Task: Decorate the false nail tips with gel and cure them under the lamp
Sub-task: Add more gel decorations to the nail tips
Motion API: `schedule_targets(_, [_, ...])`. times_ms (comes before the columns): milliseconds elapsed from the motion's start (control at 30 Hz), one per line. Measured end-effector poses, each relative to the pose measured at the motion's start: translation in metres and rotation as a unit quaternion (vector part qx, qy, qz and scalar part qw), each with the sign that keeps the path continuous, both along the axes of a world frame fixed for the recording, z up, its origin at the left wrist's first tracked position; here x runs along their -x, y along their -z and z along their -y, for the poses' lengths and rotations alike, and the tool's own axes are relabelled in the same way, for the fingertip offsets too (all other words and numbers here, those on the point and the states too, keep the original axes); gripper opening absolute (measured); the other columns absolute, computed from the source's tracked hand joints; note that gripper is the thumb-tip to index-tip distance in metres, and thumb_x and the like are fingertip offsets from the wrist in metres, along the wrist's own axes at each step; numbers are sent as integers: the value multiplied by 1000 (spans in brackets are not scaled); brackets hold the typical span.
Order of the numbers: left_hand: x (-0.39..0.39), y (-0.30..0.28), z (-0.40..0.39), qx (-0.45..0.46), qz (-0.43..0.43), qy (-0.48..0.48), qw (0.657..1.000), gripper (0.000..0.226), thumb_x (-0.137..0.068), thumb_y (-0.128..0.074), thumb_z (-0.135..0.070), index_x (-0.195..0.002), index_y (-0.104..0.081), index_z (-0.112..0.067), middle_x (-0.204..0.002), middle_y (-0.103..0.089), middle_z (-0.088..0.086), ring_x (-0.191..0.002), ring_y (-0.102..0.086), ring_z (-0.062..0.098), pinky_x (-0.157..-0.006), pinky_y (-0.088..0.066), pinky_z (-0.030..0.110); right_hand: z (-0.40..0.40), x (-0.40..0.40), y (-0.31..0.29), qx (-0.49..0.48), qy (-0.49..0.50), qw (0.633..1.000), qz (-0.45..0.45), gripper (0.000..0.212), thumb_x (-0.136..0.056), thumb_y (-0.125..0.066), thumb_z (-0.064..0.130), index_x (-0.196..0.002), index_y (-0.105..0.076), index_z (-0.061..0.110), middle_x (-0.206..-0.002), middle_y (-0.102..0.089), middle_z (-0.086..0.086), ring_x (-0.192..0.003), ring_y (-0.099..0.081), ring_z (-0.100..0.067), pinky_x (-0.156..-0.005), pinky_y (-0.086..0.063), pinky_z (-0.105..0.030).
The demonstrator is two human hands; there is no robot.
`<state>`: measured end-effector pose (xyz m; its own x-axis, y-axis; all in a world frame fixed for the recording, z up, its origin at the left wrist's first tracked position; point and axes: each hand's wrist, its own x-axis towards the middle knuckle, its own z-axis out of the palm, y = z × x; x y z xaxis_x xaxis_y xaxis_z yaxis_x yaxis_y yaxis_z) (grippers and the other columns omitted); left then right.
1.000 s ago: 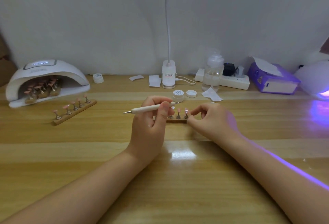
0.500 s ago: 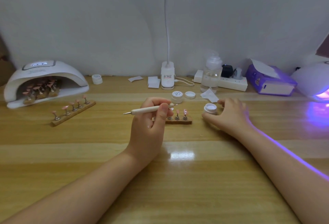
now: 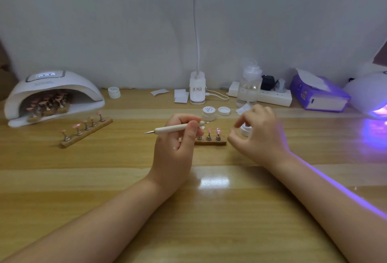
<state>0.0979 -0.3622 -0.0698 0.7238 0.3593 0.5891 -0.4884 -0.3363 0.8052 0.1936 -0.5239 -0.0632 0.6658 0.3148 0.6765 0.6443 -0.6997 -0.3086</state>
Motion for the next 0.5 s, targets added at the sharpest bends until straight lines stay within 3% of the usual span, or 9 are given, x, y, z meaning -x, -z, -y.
schedule_targets(100, [-1, 0, 0, 0, 0, 0, 1000, 11, -91, -49, -34, -91, -59, -28, -88, -69, -1, -78, -67, 14, -76, -56, 43, -9, 9, 5, 41, -31, 998, -31, 10, -67, -75, 23, -67, -70, 14, -64, -47, 3, -70, -45, -19, -64, -30, -29])
schedule_targets(233, [0, 0, -1, -1, -1, 0, 1000, 10, -92, -49, -30, -90, -59, -28, -87, -69, -1, -79, -67, 15, -76, -55, 44, -14, 8, 11, 13, -49, 994, -94, 12, -77, -72, 30, -84, -76, 20, -64, -47, 4, -75, -48, -19, -66, -39, -32])
schedule_targets(367, [0, 0, 0, 0, -6, 0, 1000, 11, -91, -48, -28, -90, -59, -27, -87, -69, 0, -79, -67, 15, -77, -55, 45, -15, 1, 10, 5, -70, 983, -167, 13, -82, -70, 31, -92, -76, 26, -72, -59, -1, -79, -51, -19, -68, -40, -32])
schedule_targets(500, [0, 0, 1, -5, -7, -1, 1000, 11, -91, -48, -27, -90, -59, -27, -86, -69, -1, -79, -66, 15, -77, -55, 45, -14, 1, 10, 13, -91, 989, -119, 9, -81, -72, 25, -89, -77, 23, -70, -60, 0, -78, -51, -21, -65, -39, -33])
